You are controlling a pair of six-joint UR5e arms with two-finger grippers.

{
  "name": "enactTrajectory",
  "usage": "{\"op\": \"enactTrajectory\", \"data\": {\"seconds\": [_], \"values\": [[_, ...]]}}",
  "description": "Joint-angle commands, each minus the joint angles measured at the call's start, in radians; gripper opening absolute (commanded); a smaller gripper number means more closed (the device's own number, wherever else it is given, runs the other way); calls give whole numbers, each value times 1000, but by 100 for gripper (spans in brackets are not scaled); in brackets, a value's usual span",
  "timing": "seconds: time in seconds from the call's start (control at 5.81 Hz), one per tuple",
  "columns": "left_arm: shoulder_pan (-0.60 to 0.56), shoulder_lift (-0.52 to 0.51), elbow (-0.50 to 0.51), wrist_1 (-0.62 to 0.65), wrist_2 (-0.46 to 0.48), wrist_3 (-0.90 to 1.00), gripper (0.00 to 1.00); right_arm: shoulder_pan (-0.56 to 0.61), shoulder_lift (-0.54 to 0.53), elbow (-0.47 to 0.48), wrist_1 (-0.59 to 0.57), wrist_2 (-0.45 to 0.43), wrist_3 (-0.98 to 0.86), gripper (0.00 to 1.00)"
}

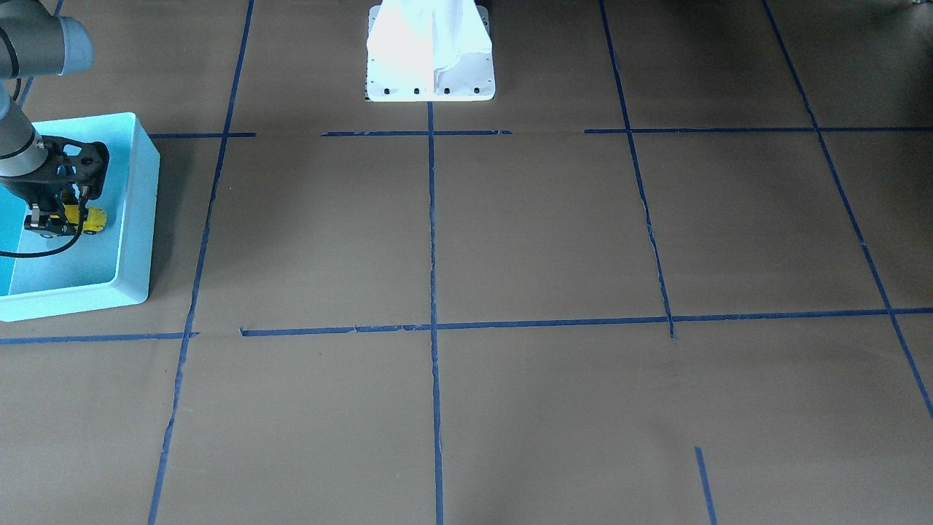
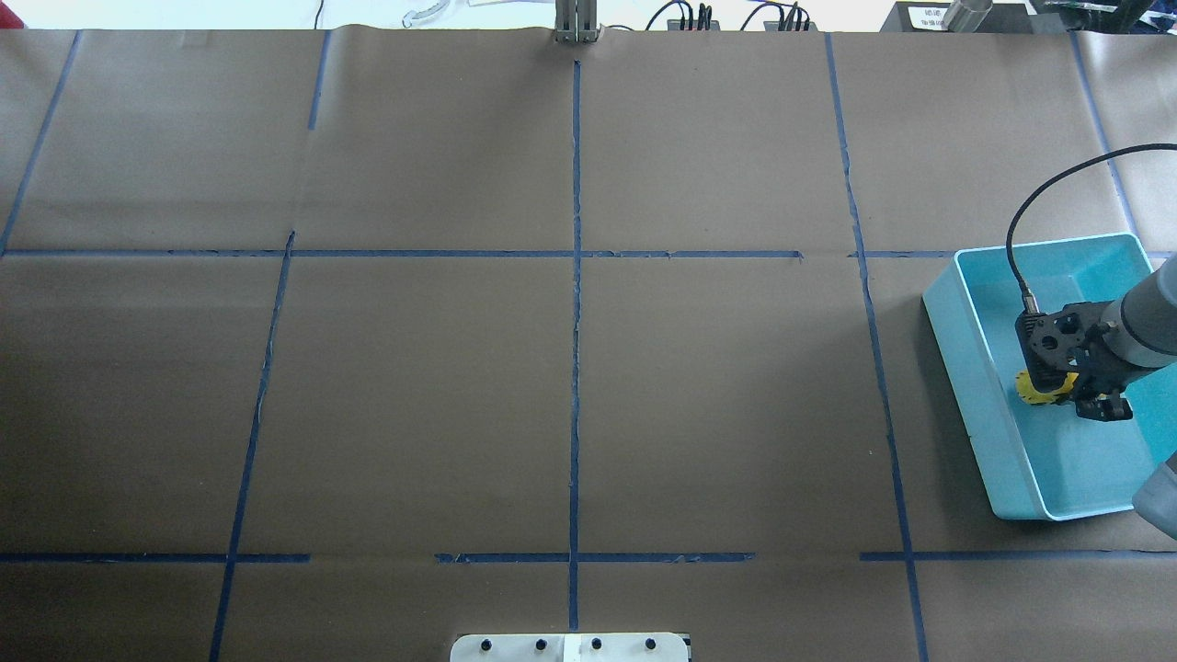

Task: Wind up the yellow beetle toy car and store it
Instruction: 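Open the right gripper and withdraw the right arm from the bin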

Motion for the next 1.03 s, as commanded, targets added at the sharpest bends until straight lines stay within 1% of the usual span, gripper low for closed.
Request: {"op": "enactTrajectory", "data": {"seconds": [0.0, 0.17, 0.34, 0.52, 0.69, 0.86], "values": [[0, 0, 0, 0, -1, 0, 100, -5, 12, -1, 0, 0, 6, 68], [0, 0, -2, 0, -2, 0, 100, -5, 13, 6, 0, 3, 16, 98], [0, 0, -1, 0, -2, 0, 100, 0, 13, 33, -1, 13, 16, 99], [0, 0, -2, 0, -2, 0, 100, 55, 0, 100, -19, 35, 16, 99], [0, 0, -2, 0, 0, 0, 100, 194, 17, 105, -147, 134, 13, 100], [0, 0, -1, 0, 0, 0, 100, 339, 82, 102, -352, 205, 16, 100]]}}
